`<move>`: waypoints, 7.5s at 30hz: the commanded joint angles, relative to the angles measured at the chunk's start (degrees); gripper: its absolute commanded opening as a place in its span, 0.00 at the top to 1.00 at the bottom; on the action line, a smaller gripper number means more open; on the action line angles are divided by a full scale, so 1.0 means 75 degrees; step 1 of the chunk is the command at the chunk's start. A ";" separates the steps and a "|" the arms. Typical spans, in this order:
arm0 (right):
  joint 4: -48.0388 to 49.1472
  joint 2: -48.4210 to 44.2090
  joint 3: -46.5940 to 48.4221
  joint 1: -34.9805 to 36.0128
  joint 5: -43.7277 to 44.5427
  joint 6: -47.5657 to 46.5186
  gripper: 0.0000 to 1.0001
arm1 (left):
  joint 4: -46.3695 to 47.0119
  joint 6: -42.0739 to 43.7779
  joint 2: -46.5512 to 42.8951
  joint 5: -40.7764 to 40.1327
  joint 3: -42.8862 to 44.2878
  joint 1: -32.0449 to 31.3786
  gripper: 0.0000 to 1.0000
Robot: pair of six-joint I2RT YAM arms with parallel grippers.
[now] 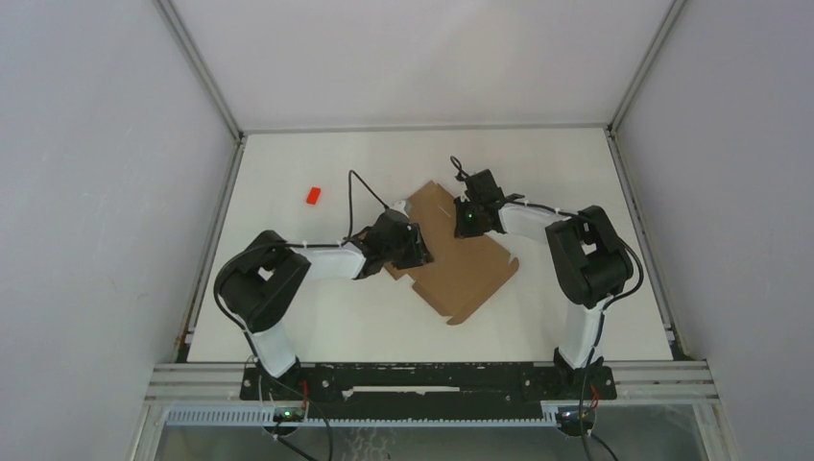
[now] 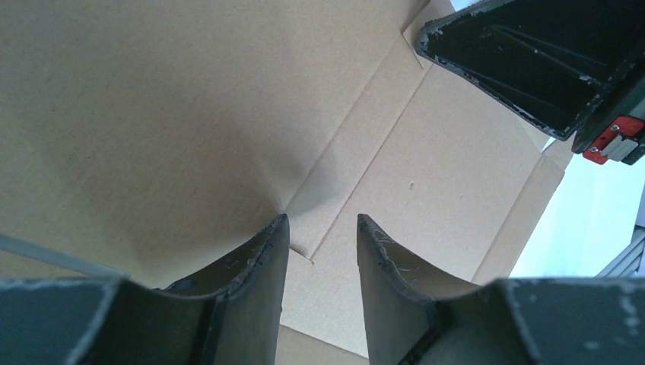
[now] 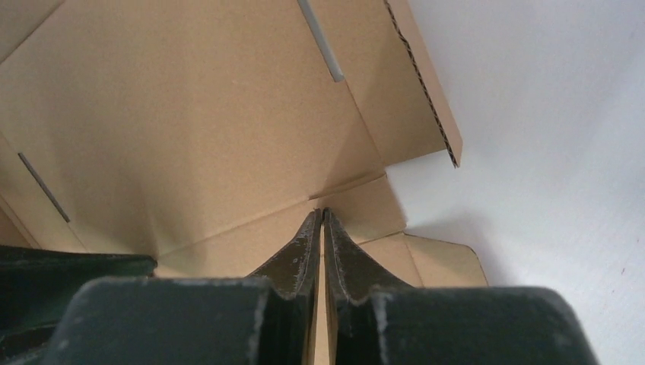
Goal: Fold the paper box
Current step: Fold the paper box at the center of the board.
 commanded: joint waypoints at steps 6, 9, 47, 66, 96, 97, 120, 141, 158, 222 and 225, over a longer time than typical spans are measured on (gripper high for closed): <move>-0.0253 0.0482 0.0100 0.0206 0.0507 -0.0071 0.88 | -0.1113 0.0330 0.0398 0.0182 -0.0161 -0.0170 0.55; -0.0316 0.0467 0.0103 0.0167 0.0532 -0.0026 0.88 | -0.1121 0.0318 0.0399 0.0169 -0.0141 -0.0163 0.55; -0.0217 -0.1273 -0.2099 0.0478 0.0806 0.1232 0.86 | -0.1691 0.0357 0.0574 -0.0025 0.0454 0.0300 0.50; 0.0410 -0.1416 -0.2970 0.0910 0.0673 0.1858 0.84 | -0.0828 0.0690 -0.0724 0.0477 -0.0352 0.0829 0.40; 0.0551 -0.1245 -0.2950 0.0826 0.0519 0.1754 0.83 | -0.0463 0.0788 -0.2909 0.1084 -0.1173 0.1317 0.43; 0.0552 -0.1247 -0.2947 0.0826 0.0529 0.1754 0.83 | -0.0532 0.0794 -0.2994 0.1029 -0.1163 0.1333 0.43; 0.0691 -0.1072 -0.2947 0.0982 0.0498 0.1789 0.83 | -0.0634 0.0523 -0.2437 0.0487 -0.1625 0.1572 0.82; 0.0681 -0.0964 -0.2947 0.1024 0.0645 0.1793 0.82 | -0.0832 0.0613 -0.1587 0.0211 -0.1262 0.1461 0.82; 0.0378 -0.1038 -0.2867 0.1033 0.0953 0.1717 0.82 | -0.1998 0.0854 -0.0981 -0.0922 -0.0617 0.1031 0.82; -0.1529 -0.4124 -0.0806 -0.1136 -0.0196 0.1051 0.75 | -0.5645 0.2489 -0.1890 -0.2065 0.3617 0.1902 0.58; -0.1483 -0.3576 -0.0700 -0.1611 -0.0058 0.1044 0.76 | -0.5466 0.2646 -0.1215 -0.1553 0.4228 0.2418 0.61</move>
